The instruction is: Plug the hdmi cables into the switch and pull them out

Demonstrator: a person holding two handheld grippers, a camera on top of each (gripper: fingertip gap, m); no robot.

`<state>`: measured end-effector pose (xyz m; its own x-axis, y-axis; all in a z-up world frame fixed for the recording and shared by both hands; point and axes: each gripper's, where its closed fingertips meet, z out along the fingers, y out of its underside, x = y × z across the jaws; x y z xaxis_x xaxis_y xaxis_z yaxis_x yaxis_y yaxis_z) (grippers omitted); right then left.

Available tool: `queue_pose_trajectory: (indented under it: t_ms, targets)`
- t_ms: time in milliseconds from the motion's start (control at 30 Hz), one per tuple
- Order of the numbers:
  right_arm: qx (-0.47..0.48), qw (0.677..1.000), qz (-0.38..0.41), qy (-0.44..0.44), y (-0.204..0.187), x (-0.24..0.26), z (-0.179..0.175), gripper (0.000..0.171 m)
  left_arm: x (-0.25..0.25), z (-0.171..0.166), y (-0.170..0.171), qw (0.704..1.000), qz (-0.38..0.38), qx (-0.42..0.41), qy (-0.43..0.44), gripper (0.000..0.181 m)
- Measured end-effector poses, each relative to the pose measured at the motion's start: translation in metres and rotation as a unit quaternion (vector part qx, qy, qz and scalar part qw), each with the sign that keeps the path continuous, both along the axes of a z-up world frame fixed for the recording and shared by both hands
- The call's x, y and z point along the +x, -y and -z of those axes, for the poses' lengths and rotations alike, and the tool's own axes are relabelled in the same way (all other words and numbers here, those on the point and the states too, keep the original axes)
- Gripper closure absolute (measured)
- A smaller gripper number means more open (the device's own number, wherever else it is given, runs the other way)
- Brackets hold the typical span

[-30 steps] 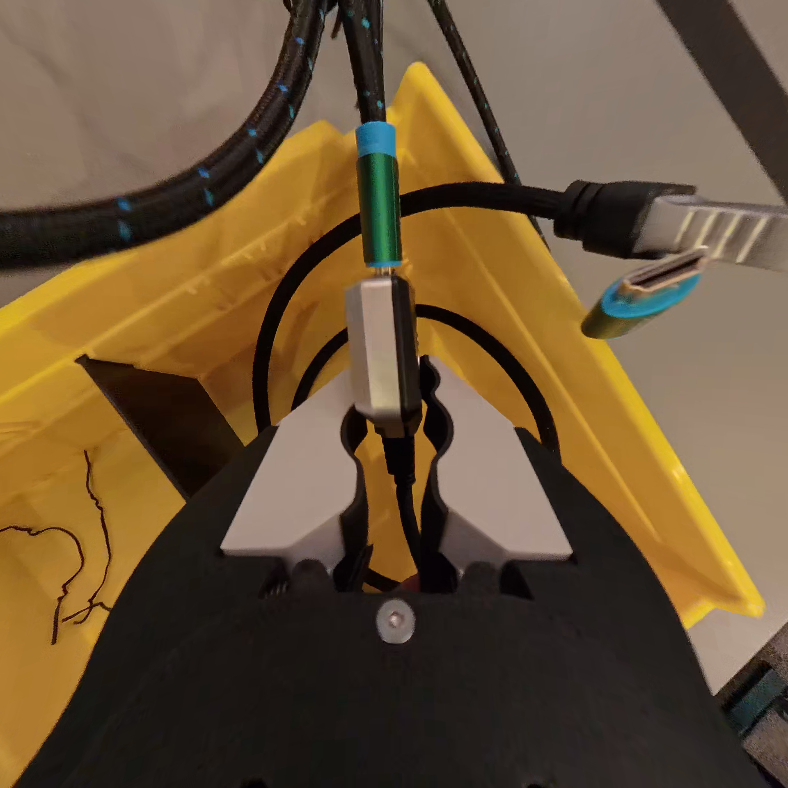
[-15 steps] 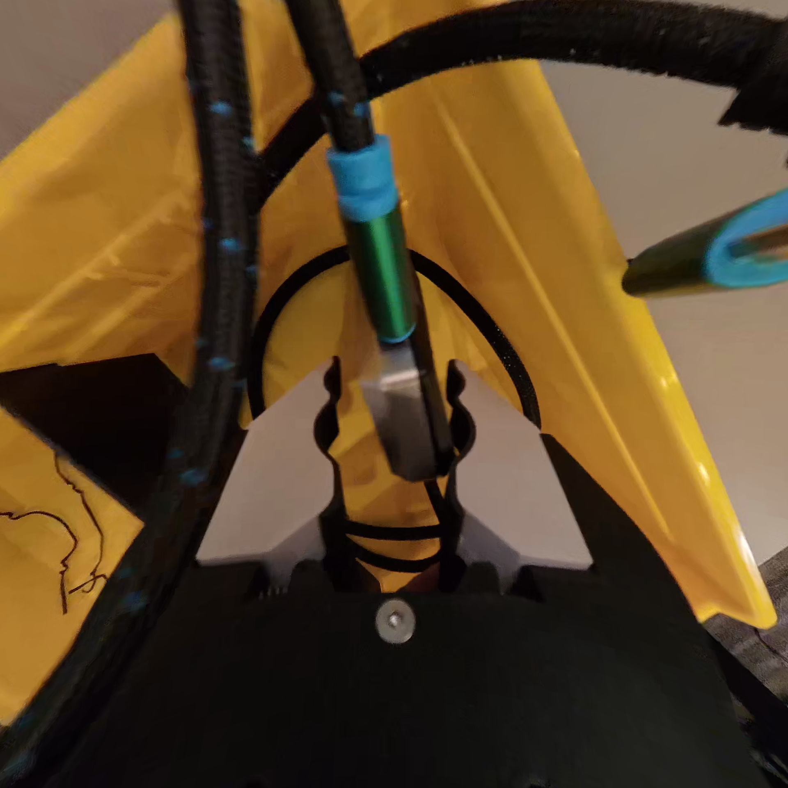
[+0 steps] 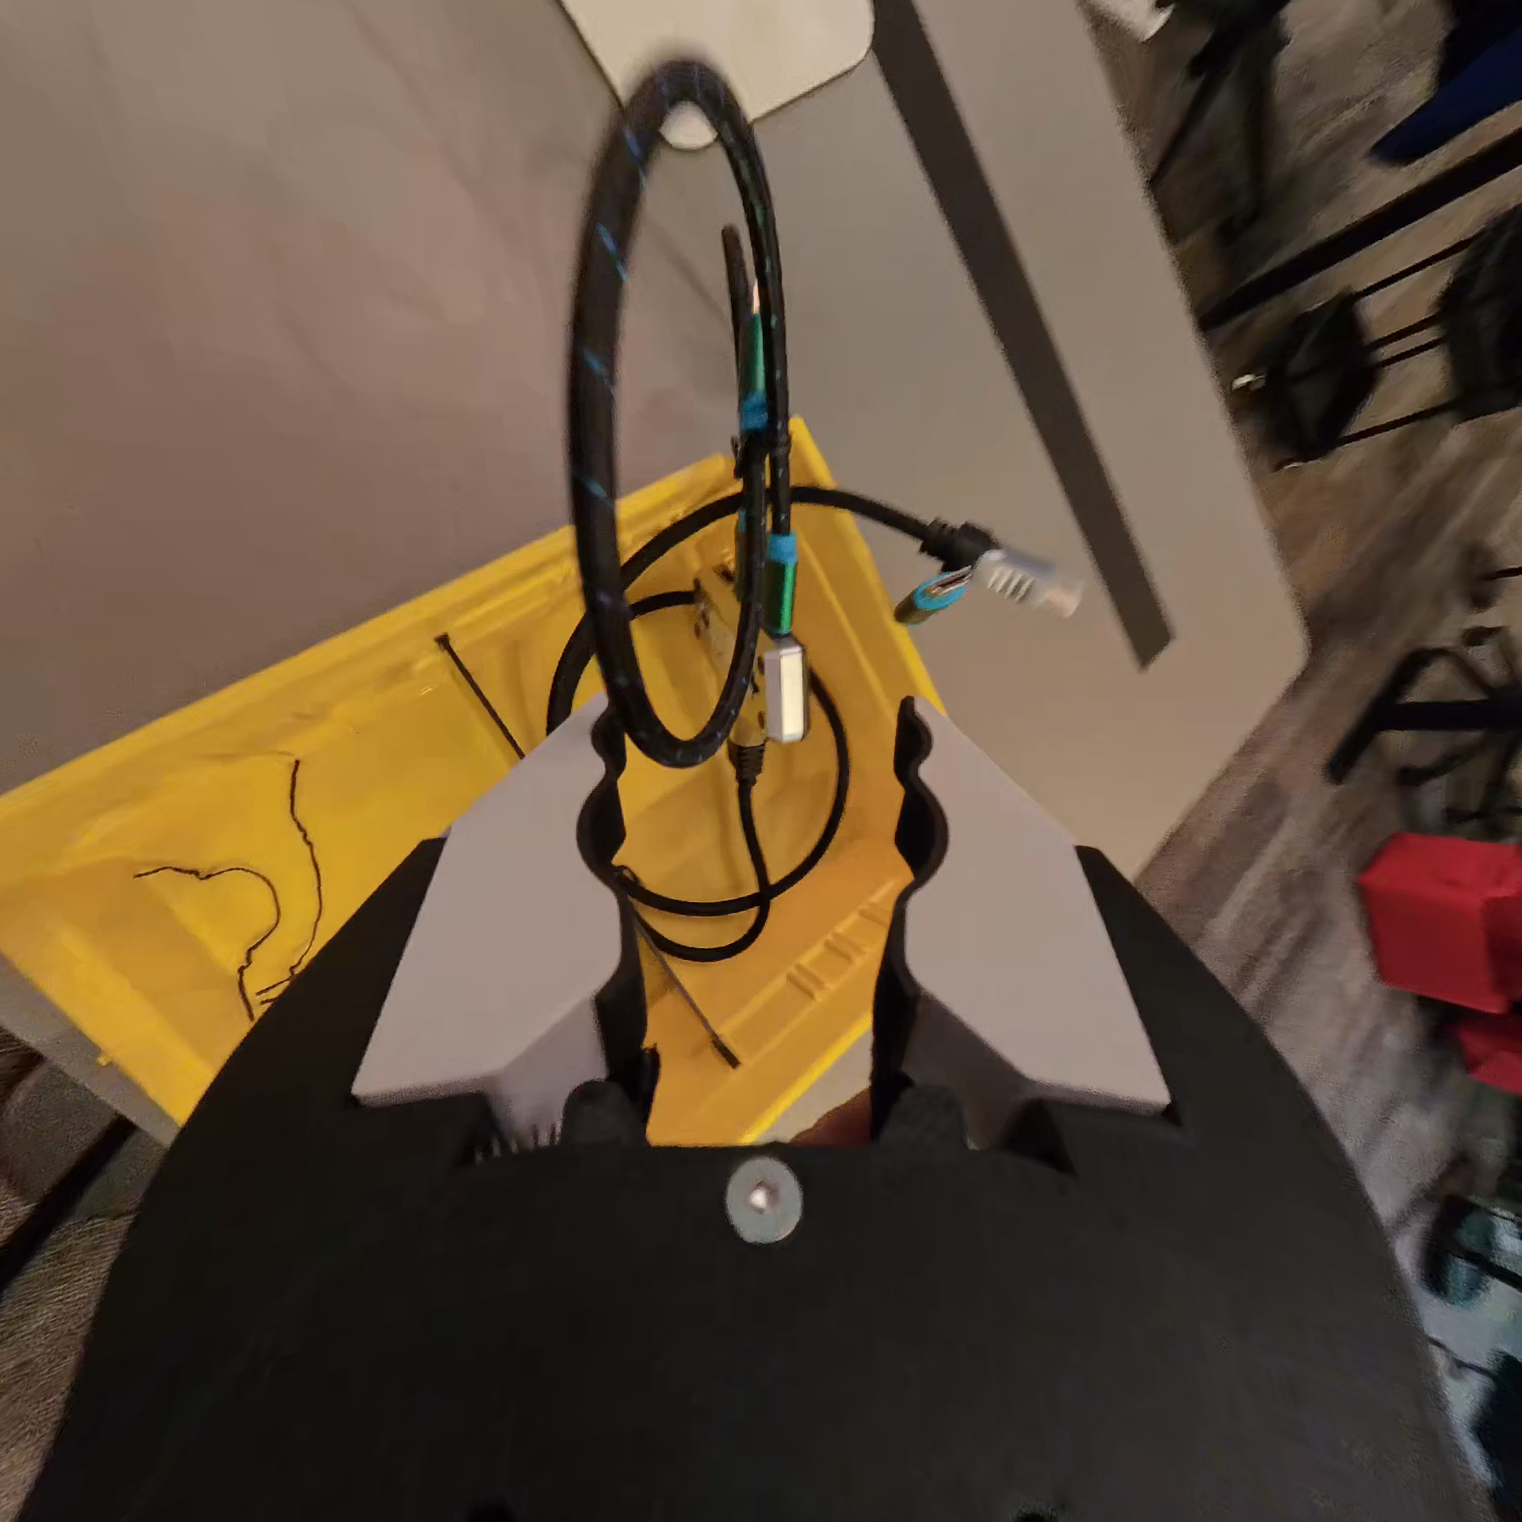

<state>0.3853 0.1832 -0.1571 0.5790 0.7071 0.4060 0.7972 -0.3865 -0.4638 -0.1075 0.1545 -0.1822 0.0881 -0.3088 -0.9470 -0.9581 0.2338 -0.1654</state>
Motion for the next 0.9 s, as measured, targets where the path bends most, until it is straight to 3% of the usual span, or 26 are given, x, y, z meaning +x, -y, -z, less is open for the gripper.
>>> queue_pose_trajectory:
  t_ms: [133,267,400,600,767,900]
  targets:
    - [0.080,0.996,-0.012,0.036,0.006,-0.027,-0.039,0.111,-0.012,-0.005,-0.003,1.000,-0.020,0.003,-0.003,0.145]
    - [0.136,0.989,-0.059,0.012,0.024,-0.078,-0.056,0.120,-0.052,-0.023,-0.012,0.997,-0.069,-0.012,0.016,0.142]
    - [0.154,0.983,-0.099,-0.028,0.046,-0.130,-0.048,0.129,-0.116,-0.021,-0.024,0.982,-0.168,-0.084,0.021,0.140]
    - [0.125,0.973,-0.157,-0.111,0.077,-0.198,-0.013,0.133,-0.169,0.002,-0.045,0.957,-0.214,-0.185,0.064,0.140]
    - [0.093,0.969,-0.178,-0.147,0.091,-0.235,0.019,0.134,-0.183,0.050,-0.068,0.909,-0.255,-0.314,0.095,0.131]
    - [0.063,0.966,-0.188,-0.167,0.098,-0.253,0.043,0.134,-0.191,0.081,-0.080,0.844,-0.303,-0.428,0.116,0.120]
